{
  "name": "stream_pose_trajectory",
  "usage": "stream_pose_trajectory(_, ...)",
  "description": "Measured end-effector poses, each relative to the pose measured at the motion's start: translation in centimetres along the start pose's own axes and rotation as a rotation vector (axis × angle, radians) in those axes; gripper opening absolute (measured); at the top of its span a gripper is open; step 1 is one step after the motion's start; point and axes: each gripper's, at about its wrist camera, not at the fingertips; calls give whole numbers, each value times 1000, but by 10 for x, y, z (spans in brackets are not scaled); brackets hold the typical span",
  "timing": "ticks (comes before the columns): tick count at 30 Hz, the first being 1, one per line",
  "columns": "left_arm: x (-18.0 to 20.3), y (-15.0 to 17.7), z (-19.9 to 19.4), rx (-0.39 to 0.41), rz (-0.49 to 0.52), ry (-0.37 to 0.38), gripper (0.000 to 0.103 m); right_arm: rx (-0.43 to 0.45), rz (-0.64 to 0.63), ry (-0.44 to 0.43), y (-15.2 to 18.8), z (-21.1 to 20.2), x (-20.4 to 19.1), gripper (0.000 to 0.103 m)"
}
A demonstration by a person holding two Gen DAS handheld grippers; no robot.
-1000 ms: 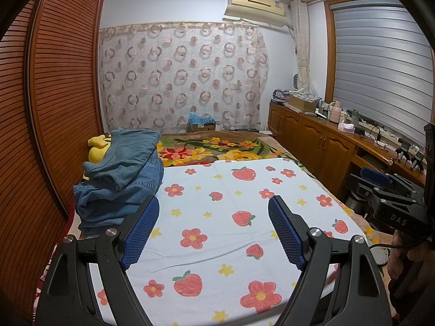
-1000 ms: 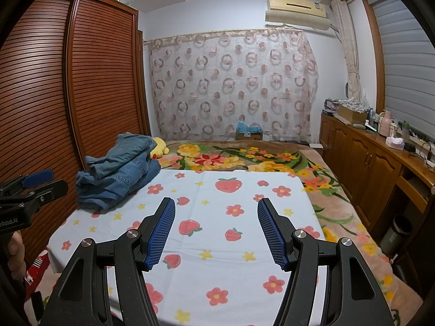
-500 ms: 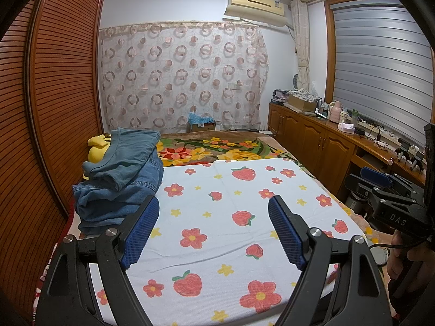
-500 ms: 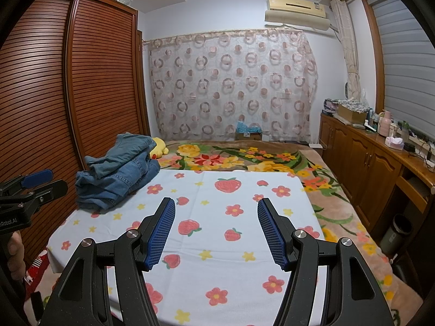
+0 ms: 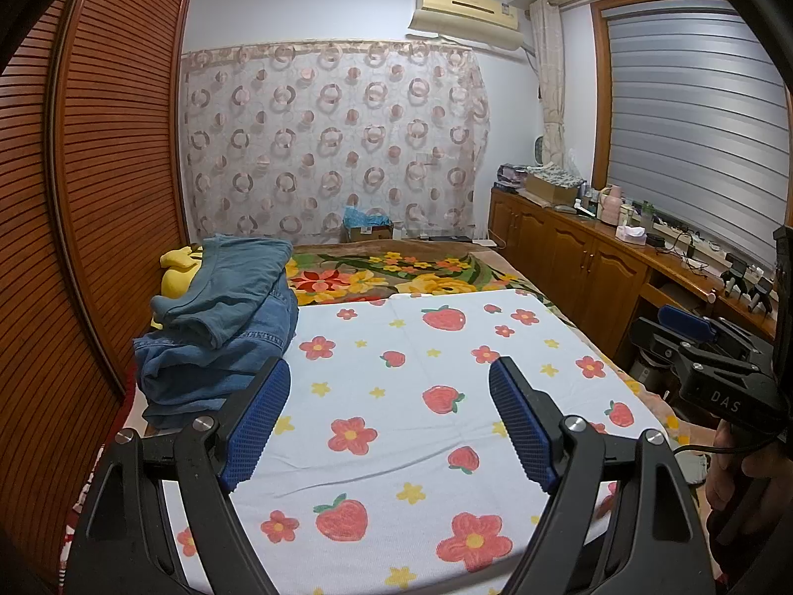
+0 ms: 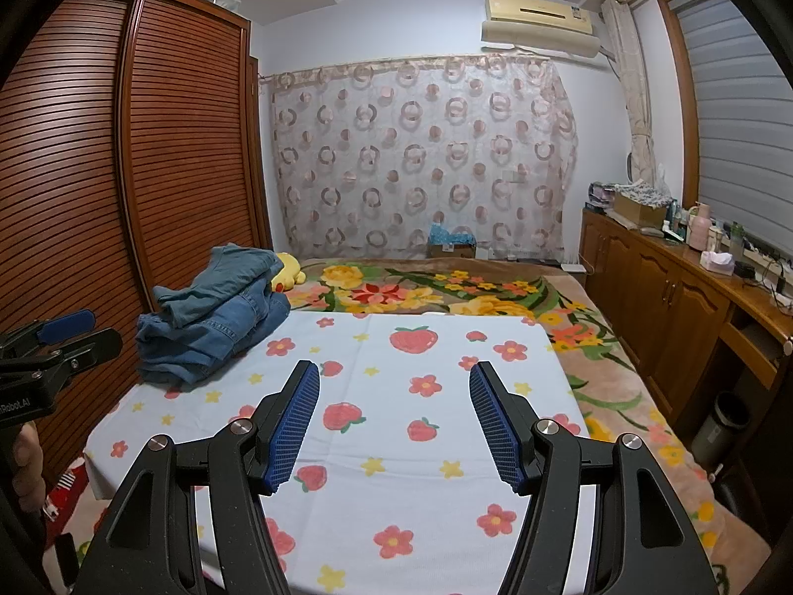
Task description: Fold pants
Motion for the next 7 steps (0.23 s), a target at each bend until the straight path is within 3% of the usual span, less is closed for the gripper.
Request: stream_pose_trajectory(7, 0, 0, 0, -1, 0, 0, 83, 0, -1, 1, 0, 0, 0, 65)
Point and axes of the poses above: each gripper's, at about its wrist camera, not at the fingertips, and z roughly the way its jaws point, x to its right, y to its underside, and after that the axes turned 13 degrees about -y, right-handed
